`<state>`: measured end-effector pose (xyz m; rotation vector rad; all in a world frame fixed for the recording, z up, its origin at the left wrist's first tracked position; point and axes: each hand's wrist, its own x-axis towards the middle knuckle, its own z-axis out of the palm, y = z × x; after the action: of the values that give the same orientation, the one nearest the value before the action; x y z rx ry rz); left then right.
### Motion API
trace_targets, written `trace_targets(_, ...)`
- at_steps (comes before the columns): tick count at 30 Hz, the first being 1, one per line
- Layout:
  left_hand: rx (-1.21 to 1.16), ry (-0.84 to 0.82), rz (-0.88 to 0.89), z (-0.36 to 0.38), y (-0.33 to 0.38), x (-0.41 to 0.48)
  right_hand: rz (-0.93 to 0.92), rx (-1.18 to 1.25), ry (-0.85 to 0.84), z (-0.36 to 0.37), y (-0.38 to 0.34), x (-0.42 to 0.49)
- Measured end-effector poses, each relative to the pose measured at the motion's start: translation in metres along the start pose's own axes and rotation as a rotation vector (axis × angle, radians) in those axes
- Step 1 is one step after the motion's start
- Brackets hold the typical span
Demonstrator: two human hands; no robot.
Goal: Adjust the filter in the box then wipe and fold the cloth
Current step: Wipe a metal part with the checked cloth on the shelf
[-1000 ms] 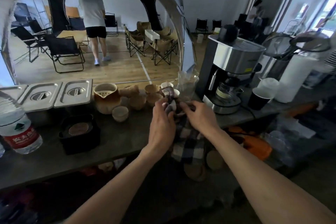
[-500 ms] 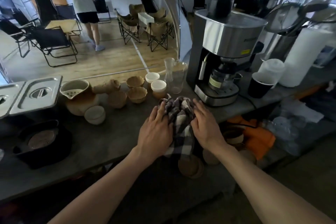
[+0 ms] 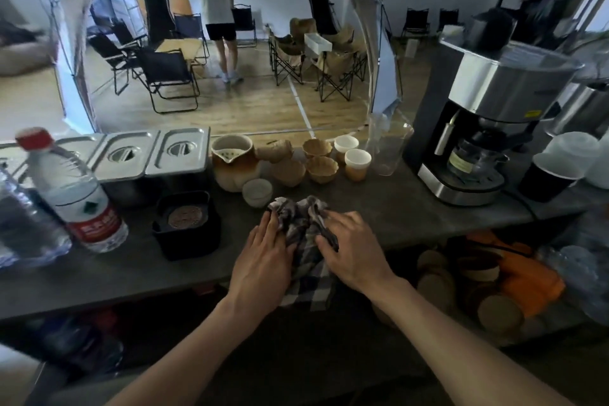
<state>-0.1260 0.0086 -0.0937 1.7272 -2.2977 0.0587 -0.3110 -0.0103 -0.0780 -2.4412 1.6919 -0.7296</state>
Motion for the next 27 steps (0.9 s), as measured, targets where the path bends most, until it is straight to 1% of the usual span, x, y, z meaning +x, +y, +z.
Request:
trace_targets(5,-0.017,-0.006,-0.062,-0.006,-0.048,-0.045,-0.119,0.043,-0.04,0.016,-0.051,0.0)
trace_targets(8,0.019,0.056,-0.039,-0.012,-0.057,-0.066,-0.165,0.137,-0.107,0.014,-0.067,-0.006)
trace_targets(10,0.055,0.096,0.011,-0.019,-0.046,-0.065,-0.155,0.22,-0.104,0.002,-0.063,-0.013)
trace_targets(13,-0.037,0.18,0.109,-0.02,-0.01,-0.025,-0.051,0.249,0.035,-0.03,-0.03,-0.023)
trace_targets(16,-0.164,0.208,0.232,-0.013,0.051,0.041,0.088,0.099,0.139,-0.065,0.034,-0.022)
trace_targets(18,-0.223,0.206,0.307,-0.006,0.095,0.082,0.217,0.043,0.128,-0.083,0.08,-0.019)
trace_targets(20,-0.243,0.155,0.351,0.004,0.132,0.115,0.338,0.03,0.067,-0.095,0.119,-0.018)
trace_targets(21,-0.249,0.098,0.345,0.013,0.144,0.127,0.381,0.038,0.022,-0.095,0.135,-0.017)
trace_targets(23,-0.209,0.015,0.359,0.033,0.155,0.138,0.406,0.075,-0.065,-0.091,0.153,-0.014)
trace_targets(24,-0.183,-0.001,0.36,0.041,0.155,0.139,0.403,0.071,-0.097,-0.085,0.156,-0.012)
trace_targets(25,-0.197,0.008,0.352,0.041,0.153,0.135,0.391,0.039,-0.099,-0.078,0.156,-0.01)
trace_targets(27,-0.225,0.039,0.363,0.041,0.147,0.129,0.351,-0.057,-0.041,-0.068,0.151,-0.005)
